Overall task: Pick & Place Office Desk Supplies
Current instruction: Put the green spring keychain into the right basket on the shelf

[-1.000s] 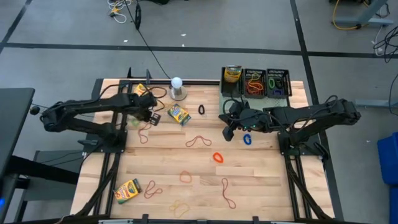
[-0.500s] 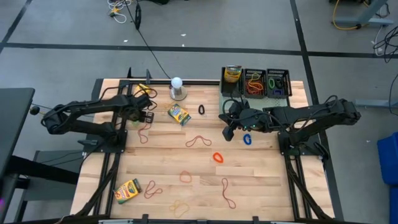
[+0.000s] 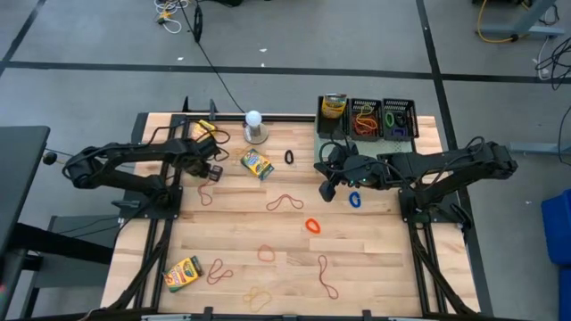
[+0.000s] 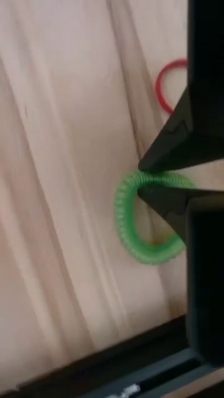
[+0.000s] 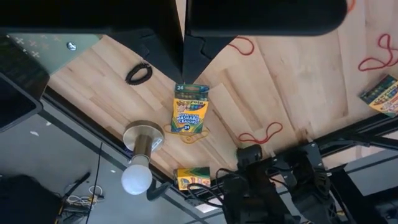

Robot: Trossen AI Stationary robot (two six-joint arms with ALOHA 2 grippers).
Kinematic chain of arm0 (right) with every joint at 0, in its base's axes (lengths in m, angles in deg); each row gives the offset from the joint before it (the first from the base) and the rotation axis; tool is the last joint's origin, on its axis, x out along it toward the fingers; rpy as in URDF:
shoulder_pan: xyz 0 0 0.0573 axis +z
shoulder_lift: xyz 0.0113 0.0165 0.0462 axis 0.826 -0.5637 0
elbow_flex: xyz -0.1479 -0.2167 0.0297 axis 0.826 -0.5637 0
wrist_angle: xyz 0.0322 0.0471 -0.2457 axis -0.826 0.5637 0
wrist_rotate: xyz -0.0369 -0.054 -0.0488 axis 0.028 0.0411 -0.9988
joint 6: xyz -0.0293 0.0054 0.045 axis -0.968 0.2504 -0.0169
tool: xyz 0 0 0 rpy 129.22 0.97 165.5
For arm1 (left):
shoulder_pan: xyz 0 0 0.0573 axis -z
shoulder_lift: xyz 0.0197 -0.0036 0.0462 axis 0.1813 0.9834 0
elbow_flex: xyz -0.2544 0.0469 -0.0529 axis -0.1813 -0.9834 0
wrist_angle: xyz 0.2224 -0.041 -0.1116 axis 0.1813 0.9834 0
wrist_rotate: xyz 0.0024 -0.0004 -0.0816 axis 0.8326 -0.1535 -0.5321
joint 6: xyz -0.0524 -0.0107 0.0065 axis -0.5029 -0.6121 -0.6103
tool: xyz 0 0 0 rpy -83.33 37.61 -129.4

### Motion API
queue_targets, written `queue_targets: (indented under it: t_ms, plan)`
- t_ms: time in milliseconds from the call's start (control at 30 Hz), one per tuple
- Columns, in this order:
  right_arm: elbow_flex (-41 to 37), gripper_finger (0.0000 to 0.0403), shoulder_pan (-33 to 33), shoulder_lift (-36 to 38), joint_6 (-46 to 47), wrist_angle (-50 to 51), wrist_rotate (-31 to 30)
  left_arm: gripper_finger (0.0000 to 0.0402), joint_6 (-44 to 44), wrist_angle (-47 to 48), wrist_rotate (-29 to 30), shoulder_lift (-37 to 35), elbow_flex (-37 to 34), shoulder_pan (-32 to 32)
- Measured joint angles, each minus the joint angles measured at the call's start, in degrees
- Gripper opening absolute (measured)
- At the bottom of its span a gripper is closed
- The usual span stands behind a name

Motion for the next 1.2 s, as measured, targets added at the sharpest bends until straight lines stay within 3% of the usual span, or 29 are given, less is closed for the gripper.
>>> queue_targets:
  t_ms: [67, 233, 400, 500, 633, 867, 1200]
  plan:
    - [0.0, 0.0009, 0.0, 0.0, 0.0, 0.0, 0.0, 0.0017, 1.8, -0.7, 0.2, -0.4, 1.1, 0.6]
    - [0.0, 0.0009, 0.1, 0.0, 0.6, 0.0, 0.0, 0.0017, 6.2, -3.4, -0.8, -2.6, 4.1, 4.4]
    - [0.0, 0.0009, 0.8, 0.0, 0.7, 0.0, 0.0, 0.0016, 13.0, -22.3, -9.8, -5.2, 5.3, 15.9]
    - [0.0, 0.0009, 0.7, 0.0, 1.5, 0.0, 0.0, 0.0016, 18.4, -35.2, -12.0, -4.3, 5.3, 24.2]
    - [0.0, 0.0009, 0.7, 0.1, 1.6, 0.0, -0.1, 0.0015, 25.0, -43.0, -9.6, 0.5, 5.3, 32.2]
    - [0.0, 0.0009, 0.7, 0.1, 1.8, -0.6, 0.4, 0.0015, 41.2, -49.4, -5.9, 11.8, 6.0, 39.8]
    - [0.0, 0.0009, 2.1, 0.1, 5.9, -1.0, 2.1, 0.0015, 66.2, -50.6, -4.3, 28.7, 18.0, 44.9]
